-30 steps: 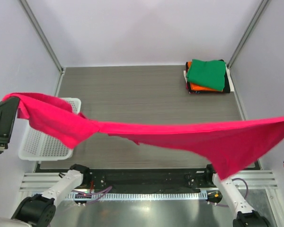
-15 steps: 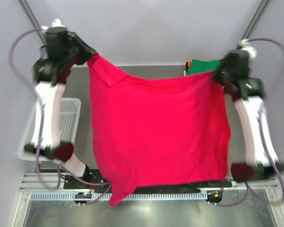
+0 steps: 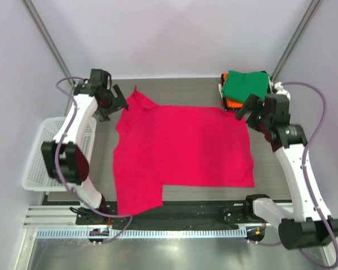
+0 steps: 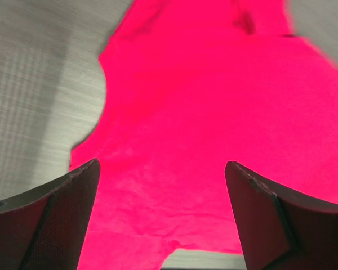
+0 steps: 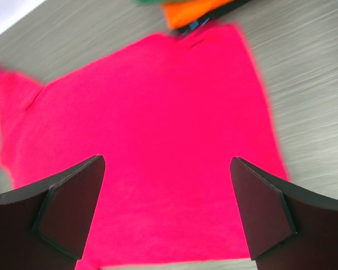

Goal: Fold and stack the t-shirts
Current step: Flatten the tshirt out

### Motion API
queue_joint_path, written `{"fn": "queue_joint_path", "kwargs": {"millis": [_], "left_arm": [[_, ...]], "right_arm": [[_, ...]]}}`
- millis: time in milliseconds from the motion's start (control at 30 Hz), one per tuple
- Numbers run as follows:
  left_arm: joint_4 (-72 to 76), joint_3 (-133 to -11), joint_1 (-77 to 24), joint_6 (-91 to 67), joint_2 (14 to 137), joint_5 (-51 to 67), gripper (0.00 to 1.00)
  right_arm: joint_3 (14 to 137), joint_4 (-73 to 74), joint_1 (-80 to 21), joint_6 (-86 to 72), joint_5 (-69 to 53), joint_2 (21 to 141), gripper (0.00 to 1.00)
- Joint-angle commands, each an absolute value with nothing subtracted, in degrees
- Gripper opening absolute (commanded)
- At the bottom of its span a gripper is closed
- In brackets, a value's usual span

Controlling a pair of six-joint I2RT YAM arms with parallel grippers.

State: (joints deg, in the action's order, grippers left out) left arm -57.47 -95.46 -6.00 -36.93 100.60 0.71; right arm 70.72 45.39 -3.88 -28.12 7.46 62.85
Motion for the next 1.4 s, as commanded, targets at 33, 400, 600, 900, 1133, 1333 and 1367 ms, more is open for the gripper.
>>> {"fn": "queue_joint_path", "kwargs": {"millis": [33,400,600,900,1133,1333,1367], "left_arm": [[-45.37,-88.34,-6.06,-36.29,94.57,2.1,0.85],[-28.32,-89.99,-8.52,-43.06,110.01,6.85,0.75],[-23.21,-98.42,-8.7,-44.82,120.92,7.82,0.75],[-20.48,-111.0,-8.96,-46.84,134.11,8.26,0.75],[-18.28,-114.78,-9.32,-48.69,137.81,8.7,0.73],[-16.97,-119.52,-10.19,-51.49,140.7,8.7,0.73],[-16.44,-120.4,-10.37,-52.63,141.23,8.7,0.73]], "right_arm": [[58.22,35.35,-6.32,-31.72,-4.56,61.79,1.0],[50.63,26.02,-17.14,-33.93,-6.77,66.62,0.99],[50.19,26.45,-17.14,-32.17,-8.09,64.78,0.98],[51.15,29.18,-17.23,-29.88,-7.3,63.81,0.99],[52.03,29.44,-17.23,-29.0,-6.77,65.39,0.99],[51.15,29.62,-17.14,-29.0,-6.51,65.83,0.99],[50.98,29.71,-17.14,-28.92,-6.33,66.0,0.99]]}}
